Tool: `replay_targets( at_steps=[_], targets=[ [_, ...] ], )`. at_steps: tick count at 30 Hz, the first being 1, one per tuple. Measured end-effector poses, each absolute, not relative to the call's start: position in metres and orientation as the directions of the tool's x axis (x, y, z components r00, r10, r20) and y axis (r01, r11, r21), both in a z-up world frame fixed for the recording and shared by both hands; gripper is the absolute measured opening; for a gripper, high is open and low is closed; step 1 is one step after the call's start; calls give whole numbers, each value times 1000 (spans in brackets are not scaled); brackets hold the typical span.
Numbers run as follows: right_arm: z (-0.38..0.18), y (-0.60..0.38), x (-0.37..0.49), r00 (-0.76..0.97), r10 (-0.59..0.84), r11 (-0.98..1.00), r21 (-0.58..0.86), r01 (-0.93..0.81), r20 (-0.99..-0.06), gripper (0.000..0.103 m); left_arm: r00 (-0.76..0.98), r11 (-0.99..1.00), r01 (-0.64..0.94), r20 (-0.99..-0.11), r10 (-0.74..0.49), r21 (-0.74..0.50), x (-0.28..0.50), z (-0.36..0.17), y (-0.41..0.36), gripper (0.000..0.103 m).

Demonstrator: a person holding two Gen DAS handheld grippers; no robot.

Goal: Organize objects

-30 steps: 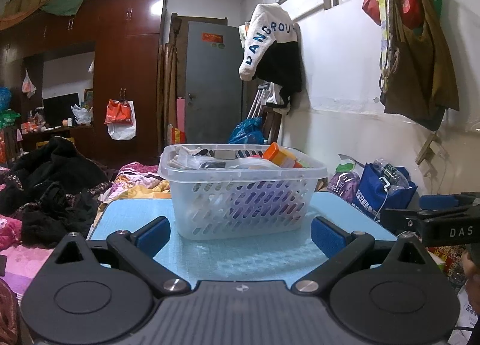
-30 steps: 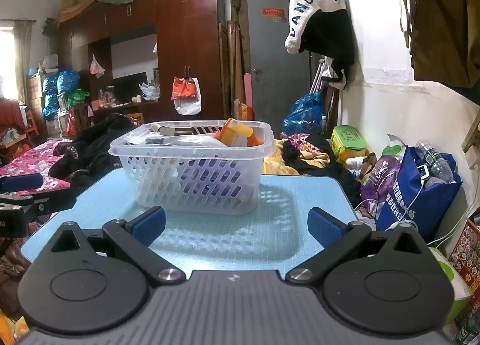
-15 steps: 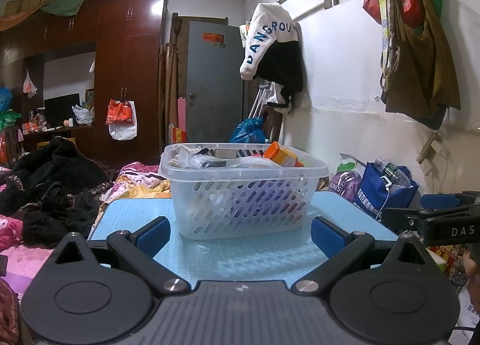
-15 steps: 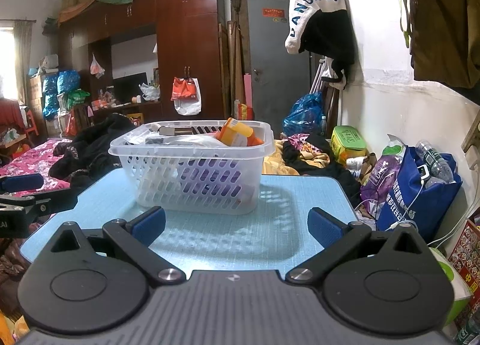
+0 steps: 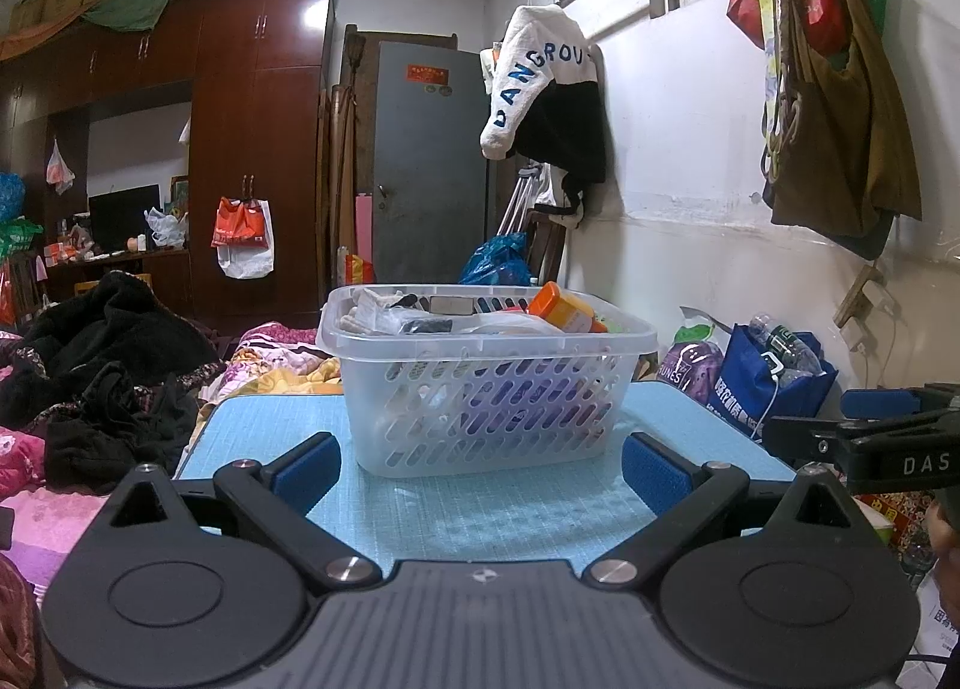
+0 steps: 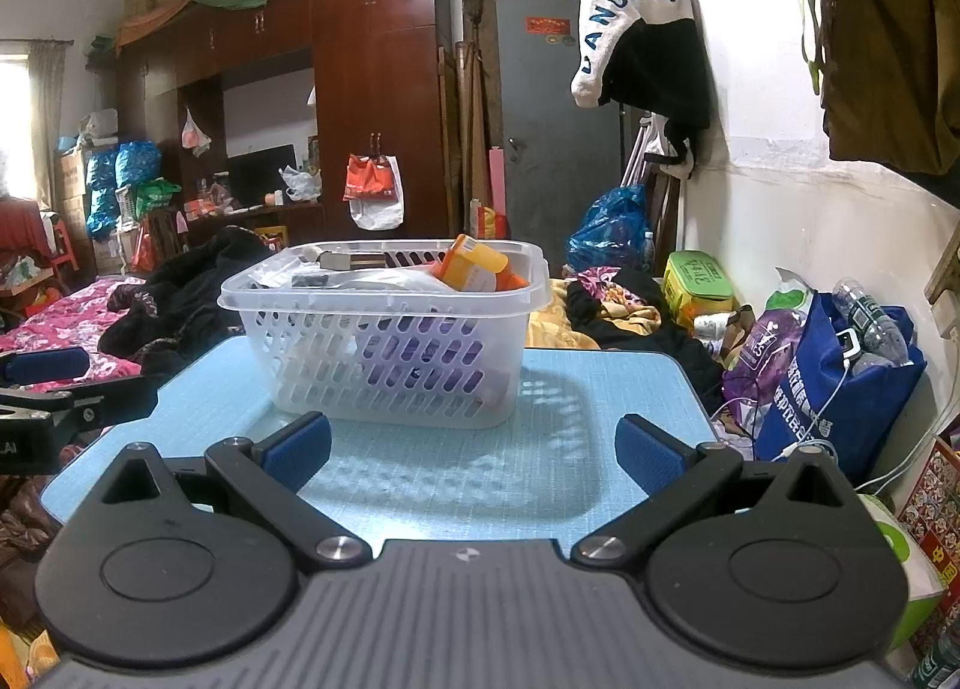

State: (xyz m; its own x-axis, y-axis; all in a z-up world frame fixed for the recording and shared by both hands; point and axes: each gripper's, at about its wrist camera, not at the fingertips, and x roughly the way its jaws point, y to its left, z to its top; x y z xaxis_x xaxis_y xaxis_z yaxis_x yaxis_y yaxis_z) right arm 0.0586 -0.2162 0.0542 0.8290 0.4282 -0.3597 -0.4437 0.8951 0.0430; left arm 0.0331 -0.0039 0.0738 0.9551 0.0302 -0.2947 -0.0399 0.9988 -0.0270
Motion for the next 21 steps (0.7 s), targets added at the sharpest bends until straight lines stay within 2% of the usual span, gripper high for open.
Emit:
replay_targets(
  at_steps=[21],
  targets=[
    [54,-215,57,829,430,894,40,-446,-357,103,955,999,-40,-296,31,-27,34,72,-6,101]
  ],
)
